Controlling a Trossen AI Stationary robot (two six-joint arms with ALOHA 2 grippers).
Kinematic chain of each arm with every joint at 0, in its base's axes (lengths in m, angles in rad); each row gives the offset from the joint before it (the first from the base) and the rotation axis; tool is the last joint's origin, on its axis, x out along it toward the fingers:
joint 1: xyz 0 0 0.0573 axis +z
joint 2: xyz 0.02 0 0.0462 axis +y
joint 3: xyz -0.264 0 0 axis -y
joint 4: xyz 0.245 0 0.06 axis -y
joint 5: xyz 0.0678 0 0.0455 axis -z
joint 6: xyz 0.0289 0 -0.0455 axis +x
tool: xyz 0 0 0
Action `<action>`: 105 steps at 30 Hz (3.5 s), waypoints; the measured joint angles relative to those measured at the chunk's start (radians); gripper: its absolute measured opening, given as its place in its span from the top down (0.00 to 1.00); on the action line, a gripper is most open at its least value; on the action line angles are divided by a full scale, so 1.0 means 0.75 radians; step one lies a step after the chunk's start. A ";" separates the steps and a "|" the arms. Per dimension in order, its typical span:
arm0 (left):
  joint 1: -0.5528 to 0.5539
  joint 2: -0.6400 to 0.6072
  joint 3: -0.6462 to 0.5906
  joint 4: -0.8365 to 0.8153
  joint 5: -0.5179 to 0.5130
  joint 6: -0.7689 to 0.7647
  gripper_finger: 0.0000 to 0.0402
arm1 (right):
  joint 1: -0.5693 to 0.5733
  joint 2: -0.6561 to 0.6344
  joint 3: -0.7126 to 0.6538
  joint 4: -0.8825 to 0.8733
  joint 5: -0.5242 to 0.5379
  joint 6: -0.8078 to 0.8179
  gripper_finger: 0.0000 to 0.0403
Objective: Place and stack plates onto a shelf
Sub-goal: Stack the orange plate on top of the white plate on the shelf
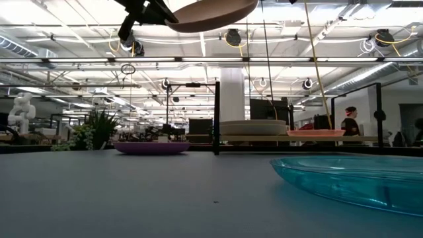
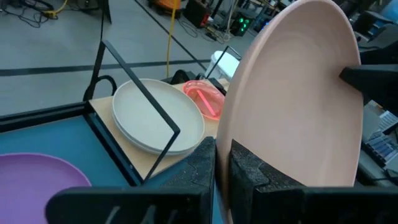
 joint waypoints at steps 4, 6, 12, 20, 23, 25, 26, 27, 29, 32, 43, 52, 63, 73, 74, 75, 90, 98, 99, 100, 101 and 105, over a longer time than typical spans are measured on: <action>0.001 0.000 0.000 0.000 -0.011 -0.002 0.94 | -0.017 0.000 0.000 0.001 0.006 -0.026 0.76; 0.002 0.000 0.000 0.000 -0.011 -0.007 0.94 | -0.019 0.000 0.000 0.001 0.007 -0.045 0.78; 0.001 0.000 0.000 0.000 -0.010 -0.008 0.94 | -0.019 0.000 0.000 0.002 0.016 -0.061 0.92; -0.001 0.000 0.001 0.025 0.034 0.024 0.93 | -0.025 -0.001 -0.001 -0.009 0.033 0.032 0.99; 0.000 0.000 0.001 0.042 0.052 0.033 0.92 | -0.035 -0.002 -0.001 -0.017 0.037 0.068 0.99; -0.002 0.000 0.001 0.063 0.073 0.035 0.87 | -0.043 -0.002 -0.002 -0.031 0.038 0.100 0.99; -0.003 -0.001 0.001 0.075 0.086 0.037 0.84 | -0.046 -0.002 -0.003 -0.035 0.036 0.113 1.00; -0.004 -0.002 0.001 0.084 0.095 0.034 0.79 | -0.048 -0.002 -0.003 -0.041 0.030 0.127 1.00; 0.002 -0.002 0.003 0.086 0.095 0.022 0.70 | -0.054 -0.001 -0.003 -0.056 0.009 0.157 1.00; 0.021 -0.002 0.003 0.078 0.085 0.003 0.55 | -0.053 -0.009 -0.003 -0.100 0.012 0.219 1.00; 0.139 -0.120 0.003 0.059 0.101 0.021 0.37 | -0.052 -0.116 -0.003 -0.342 0.007 0.491 1.00; 0.277 -0.216 0.002 -0.144 0.309 0.038 0.37 | -0.029 -0.252 -0.002 -0.618 -0.073 0.921 1.00; 0.369 -0.221 0.001 -0.247 0.541 0.120 0.37 | 0.024 -0.275 -0.038 -0.845 -0.057 1.382 1.00; 0.408 -0.221 -0.001 -0.470 0.609 0.127 0.37 | 0.023 -0.366 -0.321 -0.606 0.110 1.630 1.00; 0.408 -0.222 -0.006 -0.465 0.609 0.111 0.37 | 0.023 -0.386 -0.353 -0.565 0.141 1.647 1.00; 0.408 -0.222 -0.013 -0.465 0.609 0.093 0.37 | 0.022 -0.405 -0.385 -0.523 0.171 1.658 1.00; 0.356 -0.221 -0.174 -0.422 0.671 -0.008 0.37 | -0.161 -0.480 -0.734 0.257 0.368 1.308 1.00; 0.340 -0.221 -0.183 -0.355 0.673 -0.017 0.37 | -0.381 -0.469 -0.725 0.294 0.321 1.196 1.00; 0.340 -0.221 -0.183 -0.345 0.669 -0.013 0.37 | -0.409 -0.464 -0.725 0.287 0.297 1.184 1.00; 0.340 -0.221 -0.183 -0.336 0.665 -0.006 0.37 | -0.435 -0.461 -0.725 0.269 0.262 1.174 1.00; 0.340 -0.221 -0.183 -0.330 0.664 -0.002 0.37 | -0.463 -0.454 -0.725 0.241 0.233 1.166 1.00; 0.340 -0.221 -0.183 -0.311 0.657 -0.011 0.37 | -0.556 -0.417 -0.726 0.130 0.145 1.177 1.00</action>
